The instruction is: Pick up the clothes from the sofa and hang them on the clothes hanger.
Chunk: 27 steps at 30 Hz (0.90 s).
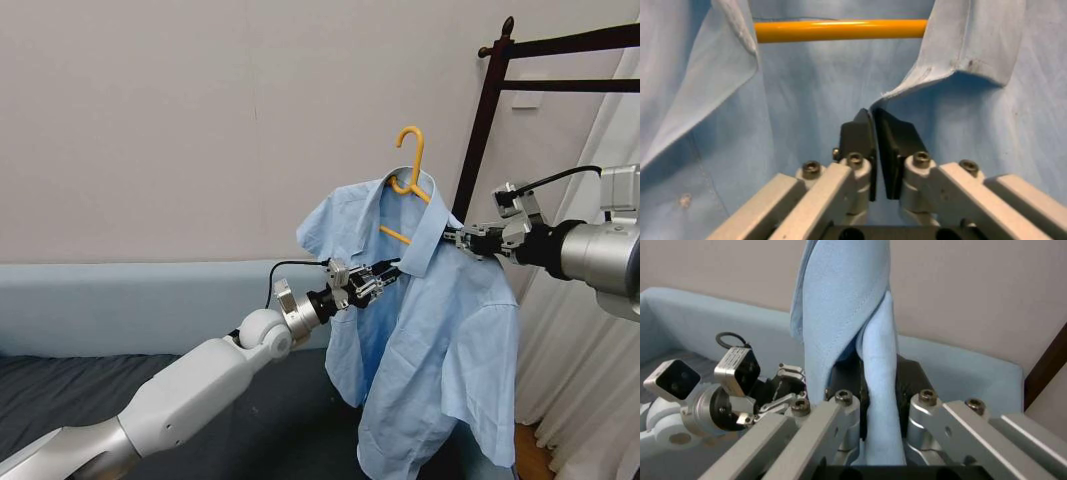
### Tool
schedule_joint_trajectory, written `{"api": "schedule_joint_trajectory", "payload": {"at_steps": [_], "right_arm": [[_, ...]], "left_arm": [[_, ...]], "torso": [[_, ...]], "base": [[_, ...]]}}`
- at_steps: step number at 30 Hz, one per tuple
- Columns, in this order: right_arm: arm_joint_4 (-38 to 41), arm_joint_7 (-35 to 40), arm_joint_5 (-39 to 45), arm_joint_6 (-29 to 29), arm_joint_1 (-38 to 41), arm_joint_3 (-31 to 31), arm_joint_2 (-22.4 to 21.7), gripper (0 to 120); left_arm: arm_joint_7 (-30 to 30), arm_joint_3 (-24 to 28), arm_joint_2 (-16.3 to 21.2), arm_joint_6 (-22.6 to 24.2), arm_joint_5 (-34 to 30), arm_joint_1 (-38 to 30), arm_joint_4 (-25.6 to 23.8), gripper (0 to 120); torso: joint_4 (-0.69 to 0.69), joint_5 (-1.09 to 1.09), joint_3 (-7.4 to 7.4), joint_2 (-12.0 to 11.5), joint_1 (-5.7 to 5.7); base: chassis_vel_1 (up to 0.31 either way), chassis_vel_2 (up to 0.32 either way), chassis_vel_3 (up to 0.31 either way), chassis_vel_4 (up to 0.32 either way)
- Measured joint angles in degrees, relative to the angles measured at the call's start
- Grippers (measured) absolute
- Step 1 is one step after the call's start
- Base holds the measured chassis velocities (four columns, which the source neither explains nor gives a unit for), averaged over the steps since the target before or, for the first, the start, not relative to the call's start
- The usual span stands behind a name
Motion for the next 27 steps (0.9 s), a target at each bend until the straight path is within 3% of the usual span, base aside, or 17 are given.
{"api": "schedule_joint_trajectory", "payload": {"at_steps": [4, 12, 16, 17, 21, 27], "right_arm": [[-0.1, 0.0, 0.0, 0.0, -0.1, 0.0, 0.2, 7], [-1.9, -0.8, -2.2, 0.0, -1.4, -0.1, 0.0, 7], [-3.9, -1.7, -4.9, -0.1, -1.9, -0.4, 0.4, 7], [-3.9, -1.7, -4.9, -0.1, -1.9, -0.4, 0.4, 7], [-4.4, -2.2, -5.8, -0.1, -1.7, -0.4, 0.6, 7], [-4.0, -2.7, -6.4, -0.2, -1.6, -0.5, 0.6, 7]], "left_arm": [[-1.8, 0.0, 0.0, -1.1, 2.1, 0.0, -0.3, 0], [-7.9, -0.1, 3.4, -0.8, 7.2, -1.5, -6.2, 0], [-21.4, 0.9, 10.2, 10.5, 15.4, -9.2, -17.2, 0], [-21.4, 0.9, 10.2, 10.5, 15.4, -9.2, -17.2, 0], [-27.0, 2.7, 16.2, 21.2, 18.3, -13.0, -25.2, 0], [-29.3, 3.6, 18.8, 24.4, 24.3, -8.6, -27.9, 0]], "torso": [[0.0, 0.0, 0.0, 0.0, 0.0], [0.0, -0.02, 0.0, 0.0, 0.0], [0.0, 0.01, -0.01, 0.0, 0.0], [0.0, 0.01, -0.01, 0.0, 0.0], [0.0, 0.01, -0.02, 0.0, 0.0], [0.02, -0.02, -0.01, 0.0, 0.0]], "base": [[0.0, 0.0, 0.0, 0.0], [0.0, 0.0, 0.0, 0.0], [0.0, 0.0, 0.0, 0.0], [0.0, 0.0, 0.0, 0.0], [0.0, 0.0, 0.0, 0.0], [0.0, 0.0, 0.0, 0.0]]}}
